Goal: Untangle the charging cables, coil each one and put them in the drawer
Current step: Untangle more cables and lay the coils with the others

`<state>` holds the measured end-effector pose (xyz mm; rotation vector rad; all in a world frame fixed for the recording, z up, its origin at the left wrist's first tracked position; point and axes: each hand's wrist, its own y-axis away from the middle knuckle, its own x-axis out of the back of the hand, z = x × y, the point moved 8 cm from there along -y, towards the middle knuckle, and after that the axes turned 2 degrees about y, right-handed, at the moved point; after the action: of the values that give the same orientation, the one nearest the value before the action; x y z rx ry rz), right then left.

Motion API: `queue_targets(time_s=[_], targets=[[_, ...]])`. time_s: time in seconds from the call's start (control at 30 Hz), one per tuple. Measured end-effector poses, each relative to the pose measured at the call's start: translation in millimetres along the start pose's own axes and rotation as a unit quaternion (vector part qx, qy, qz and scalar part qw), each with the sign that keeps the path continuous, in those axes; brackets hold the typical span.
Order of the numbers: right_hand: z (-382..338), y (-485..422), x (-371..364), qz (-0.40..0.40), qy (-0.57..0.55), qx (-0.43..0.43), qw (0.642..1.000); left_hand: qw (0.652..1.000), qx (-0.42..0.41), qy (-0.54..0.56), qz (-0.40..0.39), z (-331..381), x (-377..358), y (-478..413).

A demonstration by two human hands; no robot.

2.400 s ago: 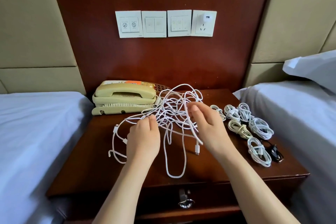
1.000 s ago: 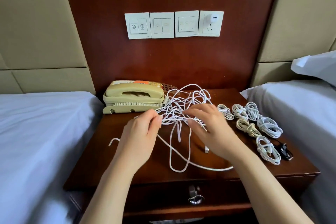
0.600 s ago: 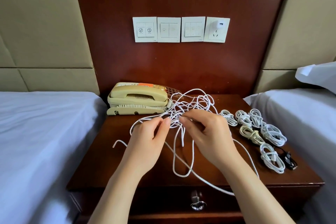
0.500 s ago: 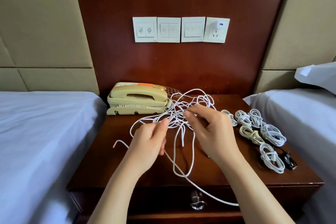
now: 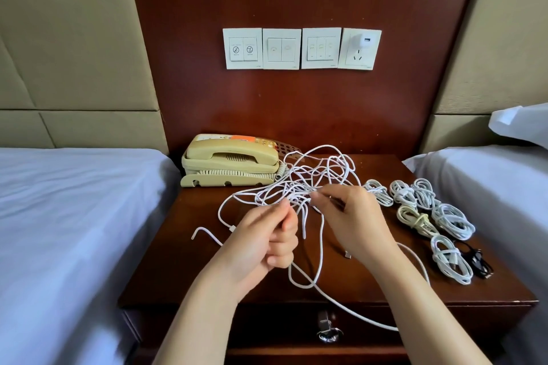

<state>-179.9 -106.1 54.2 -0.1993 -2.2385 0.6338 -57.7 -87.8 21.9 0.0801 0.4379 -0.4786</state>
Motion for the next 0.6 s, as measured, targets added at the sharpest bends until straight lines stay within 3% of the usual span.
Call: queue_targets(time_s=[0.2, 0.33, 0.5, 0.6], targets=[[-15, 17, -41, -0.196, 0.035, 0.019, 0.98, 0.991, -0.039, 0.106, 0.073, 6, 11, -3], [-33, 29, -53, -0.259, 0.064, 0.047, 0.963, 0.983, -0.072, 0.116, 0.125, 7, 22, -6], [-51, 38, -46, -0.294, 0.058, 0.079, 0.951, 0.972, -0.133, 0.023, 0.19, 15, 39, -7], [-64, 37, -34, -0.289, 0.011, 0.097, 0.952, 0.952, -0.155, -0.14, 0.223, 19, 48, -4]])
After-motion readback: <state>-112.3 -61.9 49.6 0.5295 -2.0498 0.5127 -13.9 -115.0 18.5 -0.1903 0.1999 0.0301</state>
